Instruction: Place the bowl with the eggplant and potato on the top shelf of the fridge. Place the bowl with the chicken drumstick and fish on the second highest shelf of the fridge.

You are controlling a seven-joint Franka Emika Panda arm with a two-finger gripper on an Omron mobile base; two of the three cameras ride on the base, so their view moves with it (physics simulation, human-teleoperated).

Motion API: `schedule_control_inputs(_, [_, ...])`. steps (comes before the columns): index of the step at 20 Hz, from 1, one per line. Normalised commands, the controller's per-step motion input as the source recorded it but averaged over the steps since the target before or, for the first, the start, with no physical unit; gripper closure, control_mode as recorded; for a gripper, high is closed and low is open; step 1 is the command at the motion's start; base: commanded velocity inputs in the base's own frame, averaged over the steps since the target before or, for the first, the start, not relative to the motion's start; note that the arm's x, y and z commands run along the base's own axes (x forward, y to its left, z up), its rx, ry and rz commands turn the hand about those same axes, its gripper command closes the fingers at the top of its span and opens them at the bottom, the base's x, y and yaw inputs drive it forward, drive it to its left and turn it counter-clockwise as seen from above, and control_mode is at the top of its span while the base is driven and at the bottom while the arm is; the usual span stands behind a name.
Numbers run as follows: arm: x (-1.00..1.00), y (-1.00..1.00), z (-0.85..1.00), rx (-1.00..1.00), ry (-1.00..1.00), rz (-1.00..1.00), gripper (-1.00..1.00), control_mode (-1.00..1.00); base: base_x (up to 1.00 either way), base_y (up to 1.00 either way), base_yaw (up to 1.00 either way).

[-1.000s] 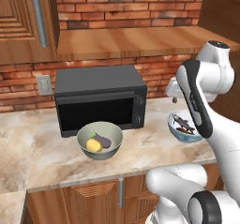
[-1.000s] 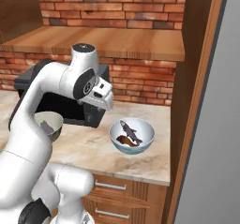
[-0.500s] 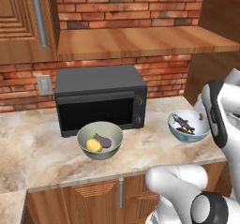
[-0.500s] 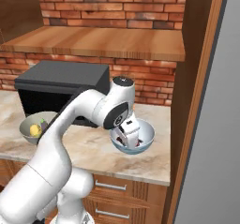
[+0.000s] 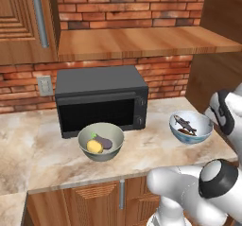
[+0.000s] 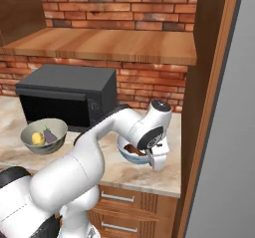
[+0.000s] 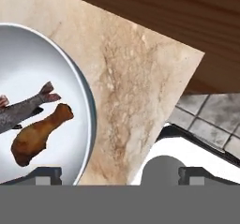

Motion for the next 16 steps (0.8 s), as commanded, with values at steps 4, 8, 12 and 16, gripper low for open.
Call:
schedule_control_inputs(4, [0.68,-0.23,-0.49,0.00,0.04,-0.12,-1.00,-1.00,0.00,0.00,0.00])
schedule_control_inputs(8, [0.69,-0.04,-0.57,0.00,0.01,-0.10,-1.00,-1.00,0.00,0.00,0.00])
schedule_control_inputs(12, [0.57,0.00,-0.49,0.00,0.00,-0.06,-1.00,-1.00,0.00,0.00,0.00])
schedule_control_inputs(16, [0.33,0.00,-0.47,0.00,0.00,-0.01,-1.00,-1.00,0.00,0.00,0.00])
